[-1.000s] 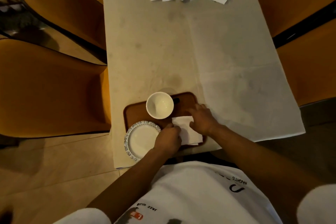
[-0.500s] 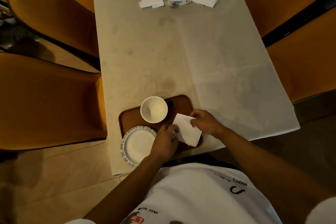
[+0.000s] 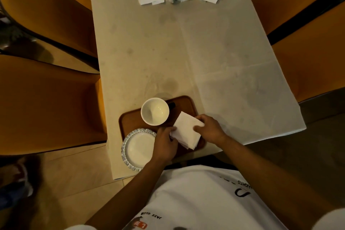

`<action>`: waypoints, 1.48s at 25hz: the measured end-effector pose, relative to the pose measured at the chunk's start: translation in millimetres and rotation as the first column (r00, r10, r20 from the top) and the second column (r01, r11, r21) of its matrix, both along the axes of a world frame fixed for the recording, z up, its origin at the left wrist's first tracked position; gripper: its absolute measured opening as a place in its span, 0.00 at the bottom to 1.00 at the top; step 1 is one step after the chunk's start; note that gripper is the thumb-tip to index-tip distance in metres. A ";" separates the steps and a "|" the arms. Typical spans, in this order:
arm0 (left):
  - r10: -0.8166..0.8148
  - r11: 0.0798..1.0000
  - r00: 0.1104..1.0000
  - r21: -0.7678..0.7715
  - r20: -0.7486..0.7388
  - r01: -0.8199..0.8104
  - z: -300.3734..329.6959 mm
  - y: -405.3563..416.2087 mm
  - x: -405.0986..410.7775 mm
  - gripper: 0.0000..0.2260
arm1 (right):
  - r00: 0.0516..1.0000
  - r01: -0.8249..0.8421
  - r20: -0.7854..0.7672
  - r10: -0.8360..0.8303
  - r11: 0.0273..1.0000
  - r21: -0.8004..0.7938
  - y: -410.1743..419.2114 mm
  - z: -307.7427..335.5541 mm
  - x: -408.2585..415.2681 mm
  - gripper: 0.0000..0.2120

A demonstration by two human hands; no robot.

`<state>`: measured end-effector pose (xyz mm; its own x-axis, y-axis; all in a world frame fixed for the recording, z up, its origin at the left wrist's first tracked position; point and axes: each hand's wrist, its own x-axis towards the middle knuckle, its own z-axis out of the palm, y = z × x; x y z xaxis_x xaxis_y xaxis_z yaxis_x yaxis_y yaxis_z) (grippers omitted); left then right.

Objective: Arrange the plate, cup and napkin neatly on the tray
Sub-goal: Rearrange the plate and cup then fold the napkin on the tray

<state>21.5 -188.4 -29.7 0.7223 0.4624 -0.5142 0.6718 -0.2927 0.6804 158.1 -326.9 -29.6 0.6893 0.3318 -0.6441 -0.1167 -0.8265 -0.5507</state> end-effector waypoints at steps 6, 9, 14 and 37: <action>-0.064 0.996 0.995 0.061 -0.081 0.069 7.0 -4.2 4.4 0.20 | 0.979 -0.193 0.070 0.193 0.981 -0.010 -5.1 5.1 6.4 0.21; -0.096 0.984 0.991 0.141 -0.093 0.109 7.8 -3.4 0.5 0.18 | 0.968 -0.227 0.108 0.227 0.974 -0.010 -10.9 8.1 14.7 0.17; -0.267 0.913 0.963 0.307 -0.047 0.268 6.6 -3.1 -5.3 0.18 | 0.959 -0.239 0.151 0.241 0.971 -0.032 -15.4 5.5 16.6 0.13; -0.574 0.646 0.786 0.464 -0.228 0.606 -5.2 -5.7 0.3 0.17 | 0.930 -0.275 0.236 0.281 0.960 -0.057 2.0 -6.2 -9.1 0.16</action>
